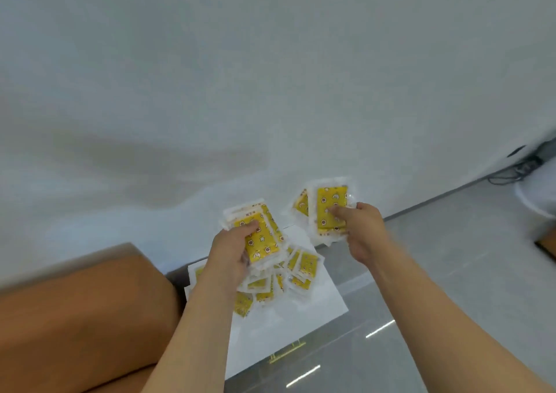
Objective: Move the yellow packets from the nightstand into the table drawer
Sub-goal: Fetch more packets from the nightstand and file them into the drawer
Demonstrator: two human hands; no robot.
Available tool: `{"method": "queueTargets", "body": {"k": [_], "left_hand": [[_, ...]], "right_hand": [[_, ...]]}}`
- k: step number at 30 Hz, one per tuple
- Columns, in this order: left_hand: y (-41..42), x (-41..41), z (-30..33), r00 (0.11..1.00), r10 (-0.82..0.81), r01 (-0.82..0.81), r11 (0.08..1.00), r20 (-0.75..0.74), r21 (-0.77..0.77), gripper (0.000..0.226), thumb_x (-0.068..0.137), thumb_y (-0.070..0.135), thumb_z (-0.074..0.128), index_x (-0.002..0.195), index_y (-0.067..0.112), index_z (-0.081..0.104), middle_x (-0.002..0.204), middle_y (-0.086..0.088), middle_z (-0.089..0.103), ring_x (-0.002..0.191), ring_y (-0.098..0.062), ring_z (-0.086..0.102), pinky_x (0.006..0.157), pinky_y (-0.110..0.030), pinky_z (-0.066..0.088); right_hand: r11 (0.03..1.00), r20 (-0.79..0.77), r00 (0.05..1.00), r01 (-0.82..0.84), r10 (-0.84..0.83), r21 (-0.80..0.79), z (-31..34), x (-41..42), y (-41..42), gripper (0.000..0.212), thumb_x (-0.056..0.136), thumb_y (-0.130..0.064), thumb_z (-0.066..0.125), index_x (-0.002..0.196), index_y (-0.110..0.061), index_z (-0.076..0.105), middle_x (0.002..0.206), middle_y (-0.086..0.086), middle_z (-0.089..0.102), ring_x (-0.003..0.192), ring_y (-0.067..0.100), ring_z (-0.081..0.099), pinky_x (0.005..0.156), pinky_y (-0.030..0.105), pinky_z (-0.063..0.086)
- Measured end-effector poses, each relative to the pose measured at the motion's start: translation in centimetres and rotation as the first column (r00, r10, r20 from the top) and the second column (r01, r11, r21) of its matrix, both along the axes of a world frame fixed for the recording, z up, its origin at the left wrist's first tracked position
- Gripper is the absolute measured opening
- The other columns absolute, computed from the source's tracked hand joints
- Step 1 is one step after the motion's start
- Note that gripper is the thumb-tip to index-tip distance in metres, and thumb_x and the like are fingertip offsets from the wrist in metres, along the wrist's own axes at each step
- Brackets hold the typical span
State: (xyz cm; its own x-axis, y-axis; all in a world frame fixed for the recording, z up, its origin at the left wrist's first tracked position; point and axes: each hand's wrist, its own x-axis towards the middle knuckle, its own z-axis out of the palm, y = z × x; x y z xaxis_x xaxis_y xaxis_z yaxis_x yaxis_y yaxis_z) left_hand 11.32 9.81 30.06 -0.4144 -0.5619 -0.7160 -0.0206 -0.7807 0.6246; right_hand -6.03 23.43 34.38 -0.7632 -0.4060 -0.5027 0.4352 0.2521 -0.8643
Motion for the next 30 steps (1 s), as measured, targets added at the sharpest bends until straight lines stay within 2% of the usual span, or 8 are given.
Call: {"method": "queueTargets", "body": {"k": [3, 8, 11, 14, 17, 21, 26, 30], "left_hand": [[4.0, -0.9, 7.9, 0.991, -0.054, 0.046, 0.997, -0.125, -0.067, 0.033, 0.086, 0.006, 0.070, 0.119, 0.004, 0.066, 0.105, -0.013, 0.075, 0.091, -0.027, 0.074, 0.064, -0.041, 0.062], [11.7, -2.9, 16.9, 0.962, -0.187, 0.142, 0.965, -0.199, -0.221, 0.033, 0.088, 0.006, 0.068, 0.120, 0.005, 0.066, 0.107, -0.013, 0.074, 0.093, -0.028, 0.073, 0.067, -0.046, 0.062], [17.1, -4.4, 20.4, 0.941, -0.243, 0.176, 0.946, -0.236, -0.273, 0.031, 0.088, 0.009, 0.069, 0.119, 0.010, 0.067, 0.104, -0.010, 0.075, 0.090, -0.026, 0.074, 0.067, -0.046, 0.062], [22.5, -5.7, 22.3, 0.914, -0.317, 0.234, 0.922, -0.254, -0.309, 0.031, 0.088, 0.011, 0.069, 0.119, 0.012, 0.067, 0.106, -0.009, 0.075, 0.092, -0.026, 0.074, 0.069, -0.045, 0.061], [27.4, -6.7, 22.7, 0.894, -0.379, 0.293, 0.898, -0.240, -0.327, 0.032, 0.087, 0.012, 0.069, 0.119, 0.012, 0.067, 0.105, -0.010, 0.075, 0.092, -0.027, 0.074, 0.073, -0.047, 0.060], [32.9, -8.1, 21.7, 0.872, -0.474, 0.411, 0.845, -0.123, -0.341, 0.032, 0.085, 0.011, 0.072, 0.117, 0.011, 0.068, 0.100, -0.010, 0.076, 0.087, -0.028, 0.075, 0.076, -0.046, 0.059], [39.1, -9.1, 21.4, 0.825, -0.563, 0.516, 0.784, -0.047, -0.345, 0.032, 0.085, 0.012, 0.072, 0.117, 0.010, 0.067, 0.099, -0.011, 0.076, 0.087, -0.029, 0.074, 0.070, -0.044, 0.059], [45.4, -8.4, 22.4, 0.798, -0.601, 0.547, 0.753, -0.043, -0.367, 0.029, 0.085, 0.012, 0.072, 0.114, 0.011, 0.068, 0.096, -0.010, 0.077, 0.083, -0.028, 0.075, 0.064, -0.041, 0.059]], "right_hand": [[0.966, 0.077, 0.988, 0.151, -0.137, -0.209, 7.2, 0.7, 5.7, 0.017, 0.086, 0.003, 0.066, 0.103, -0.001, 0.067, 0.097, 0.015, 0.073, 0.075, 0.026, 0.073, 0.059, 0.033, 0.058], [0.852, 0.165, 0.951, 0.307, -0.261, -0.425, 14.0, 1.0, 15.8, 0.031, 0.086, 0.005, 0.065, 0.117, -0.001, 0.062, 0.106, 0.014, 0.073, 0.085, 0.028, 0.073, 0.075, 0.042, 0.059], [0.762, 0.225, 0.926, 0.379, -0.304, -0.525, 16.0, 0.5, 22.4, 0.050, 0.084, 0.011, 0.063, 0.128, -0.010, 0.050, 0.114, 0.015, 0.069, 0.086, 0.028, 0.073, 0.067, 0.043, 0.061], [0.736, 0.285, 0.923, 0.378, -0.257, -0.561, 17.3, -0.1, 29.0, 0.032, 0.091, 0.008, 0.055, 0.120, -0.004, 0.058, 0.104, 0.013, 0.073, 0.089, 0.026, 0.071, 0.061, 0.039, 0.062], [0.731, 0.329, 0.919, 0.377, -0.218, -0.569, 17.6, -0.1, 34.9, 0.019, 0.095, 0.003, 0.050, 0.108, -0.002, 0.062, 0.101, 0.013, 0.072, 0.094, 0.027, 0.068, 0.073, 0.042, 0.060], [0.736, 0.360, 0.908, 0.394, -0.216, -0.551, 16.9, 0.4, 40.8, 0.019, 0.096, 0.000, 0.049, 0.107, -0.004, 0.064, 0.105, 0.015, 0.072, 0.094, 0.030, 0.069, 0.075, 0.051, 0.056], [0.746, 0.334, 0.909, 0.399, -0.248, -0.533, 16.5, 1.2, 46.8, 0.021, 0.096, 0.002, 0.049, 0.110, -0.004, 0.063, 0.097, 0.014, 0.074, 0.079, 0.027, 0.074, 0.070, 0.046, 0.059], [0.702, 0.301, 0.903, 0.429, -0.307, -0.568, 17.3, 1.7, 53.6, 0.022, 0.095, 0.003, 0.050, 0.112, -0.004, 0.062, 0.100, 0.013, 0.073, 0.083, 0.027, 0.072, 0.071, 0.043, 0.060]]}}
